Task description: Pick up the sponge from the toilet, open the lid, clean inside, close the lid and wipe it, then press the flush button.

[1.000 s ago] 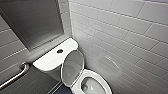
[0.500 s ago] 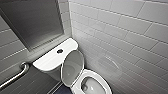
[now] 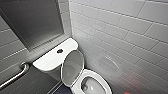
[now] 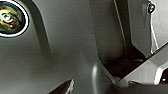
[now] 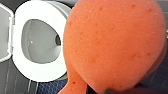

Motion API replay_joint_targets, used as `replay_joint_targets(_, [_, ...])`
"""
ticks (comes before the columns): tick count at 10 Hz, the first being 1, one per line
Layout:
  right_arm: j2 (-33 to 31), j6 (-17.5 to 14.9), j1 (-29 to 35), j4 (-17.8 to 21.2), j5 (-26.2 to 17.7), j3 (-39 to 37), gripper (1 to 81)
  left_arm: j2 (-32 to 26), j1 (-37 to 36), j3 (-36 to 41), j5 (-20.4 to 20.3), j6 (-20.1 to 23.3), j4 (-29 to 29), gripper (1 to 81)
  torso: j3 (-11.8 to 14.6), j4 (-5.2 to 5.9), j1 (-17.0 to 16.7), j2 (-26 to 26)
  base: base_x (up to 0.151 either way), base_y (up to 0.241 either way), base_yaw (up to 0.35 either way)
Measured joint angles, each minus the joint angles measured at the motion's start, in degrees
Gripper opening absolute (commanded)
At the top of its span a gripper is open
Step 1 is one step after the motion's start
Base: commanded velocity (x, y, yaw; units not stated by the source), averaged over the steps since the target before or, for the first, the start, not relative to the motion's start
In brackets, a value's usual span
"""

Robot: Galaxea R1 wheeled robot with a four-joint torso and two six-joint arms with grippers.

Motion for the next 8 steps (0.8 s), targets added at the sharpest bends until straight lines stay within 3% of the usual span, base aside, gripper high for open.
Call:
replay_joint_targets(4, [8.33,-1.77,6.23,-0.66,-3.97,0.18,1.0,0.15,0.0,-0.02,0.79,0.0,-0.02,81.1,-0.05,0.0,0.02,0.0,0.0,0.0,0.0])
replay_joint_targets(8, [16.76,-1.95,12.0,-0.98,-7.96,-5.83,1.0,0.57,0.0,-0.05,1.87,0.0,-0.02,81.1,-0.07,0.0,0.06,0.0,0.0,0.0,0.0])
